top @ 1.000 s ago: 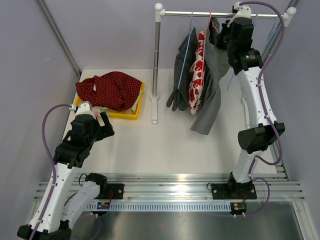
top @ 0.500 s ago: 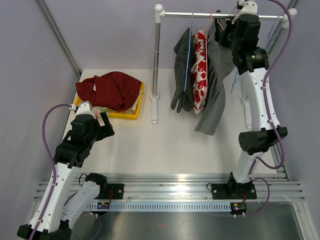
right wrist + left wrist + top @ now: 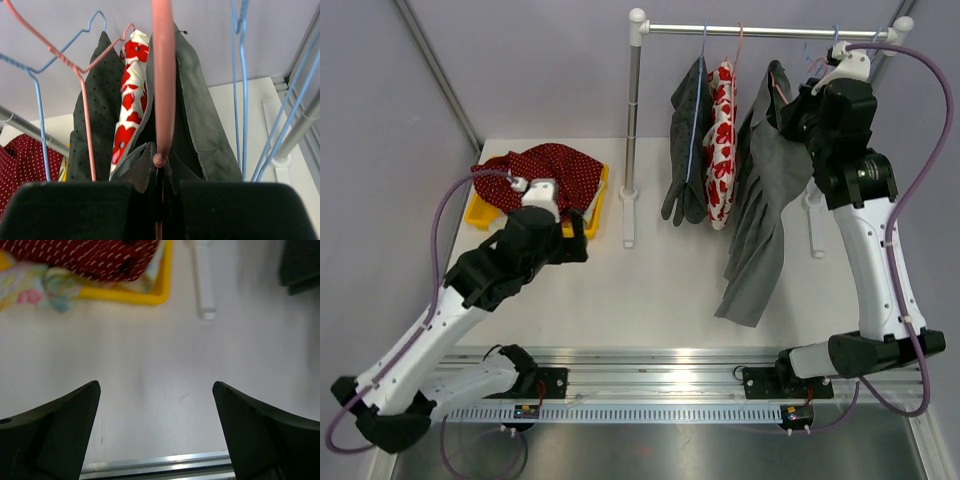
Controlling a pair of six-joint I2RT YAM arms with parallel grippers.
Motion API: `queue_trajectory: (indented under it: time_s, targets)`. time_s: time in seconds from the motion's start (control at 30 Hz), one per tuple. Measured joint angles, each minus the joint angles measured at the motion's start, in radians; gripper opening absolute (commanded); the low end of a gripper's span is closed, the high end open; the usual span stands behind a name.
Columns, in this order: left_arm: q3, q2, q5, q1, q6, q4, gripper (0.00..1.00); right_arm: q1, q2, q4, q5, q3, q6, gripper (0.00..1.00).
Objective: Remove the skirt from the hanger
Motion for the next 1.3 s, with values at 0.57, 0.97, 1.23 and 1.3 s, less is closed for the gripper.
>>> queue_trajectory:
  time_s: [0.57, 0.97, 1.23, 1.3]
  targets:
    - [0.596, 0.721, -0.105, -0.917, 0.12, 0.474, 0.99, 0.0, -0.232, -0.193, 0.023, -0.046, 0.089, 0.0]
    - [0.718, 0.854, -0.043, -0.915, 0.129, 0.6, 0.25, 0.0, -0.256, -0.262, 0.02, -0.044, 0.099, 0.0]
    - [0.692, 0.856, -0.067, -0.931, 0.134, 0.65, 0.0, 0.0, -0.248, -0.303, 0.037, 0.034, 0.073, 0.0]
    - [0.655, 0.847, -0.079, -0.939, 0.133, 0.678, 0.0, 0.0, -0.245, -0.306, 0.048, 0.048, 0.07, 0.0]
